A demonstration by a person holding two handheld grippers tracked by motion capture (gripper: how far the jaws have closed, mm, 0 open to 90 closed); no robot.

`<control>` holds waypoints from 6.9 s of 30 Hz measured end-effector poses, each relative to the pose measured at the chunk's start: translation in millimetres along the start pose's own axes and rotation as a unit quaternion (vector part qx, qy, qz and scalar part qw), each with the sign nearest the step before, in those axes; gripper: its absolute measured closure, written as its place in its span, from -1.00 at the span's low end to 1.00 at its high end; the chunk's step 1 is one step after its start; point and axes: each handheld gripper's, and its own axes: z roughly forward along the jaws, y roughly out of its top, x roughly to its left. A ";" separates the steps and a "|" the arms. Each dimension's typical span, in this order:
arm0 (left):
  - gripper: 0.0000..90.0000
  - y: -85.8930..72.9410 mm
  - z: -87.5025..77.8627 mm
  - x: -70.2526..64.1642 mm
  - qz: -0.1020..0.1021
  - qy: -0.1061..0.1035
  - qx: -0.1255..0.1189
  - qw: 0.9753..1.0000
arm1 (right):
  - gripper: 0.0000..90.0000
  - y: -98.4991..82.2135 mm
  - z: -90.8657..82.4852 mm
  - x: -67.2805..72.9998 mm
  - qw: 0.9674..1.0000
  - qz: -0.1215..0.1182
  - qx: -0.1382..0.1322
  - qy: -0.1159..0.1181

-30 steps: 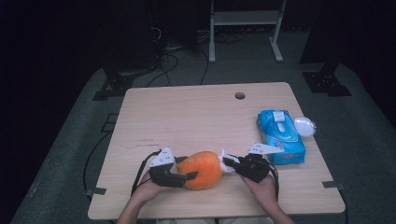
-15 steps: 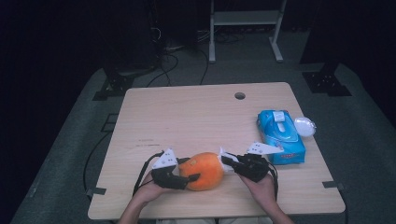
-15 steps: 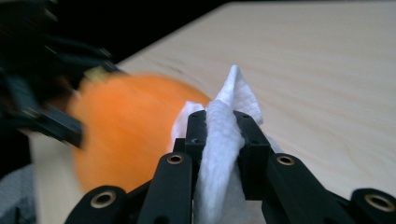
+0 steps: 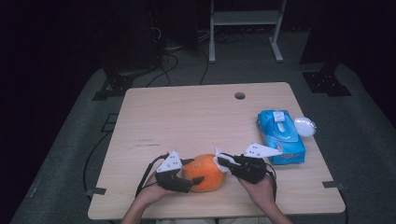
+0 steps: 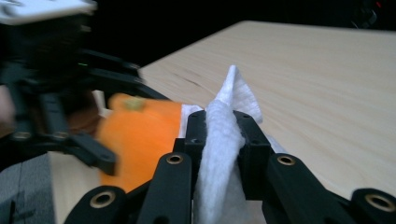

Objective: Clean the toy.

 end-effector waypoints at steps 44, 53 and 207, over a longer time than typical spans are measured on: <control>-0.42 3.9 9.9 -9.0 0.001 0.008 -0.008 1.000 | 0.70 3.7 8.6 12.7 0.999 -0.033 0.017 0.007; -0.43 8.9 16.6 -14.8 0.011 0.009 -0.010 1.000 | 0.70 11.6 4.3 22.2 0.999 -0.050 -0.002 0.012; -0.14 23.7 10.2 -18.0 0.013 0.030 -0.019 0.999 | 0.70 14.0 -19.3 -12.6 0.999 0.008 -0.031 -0.007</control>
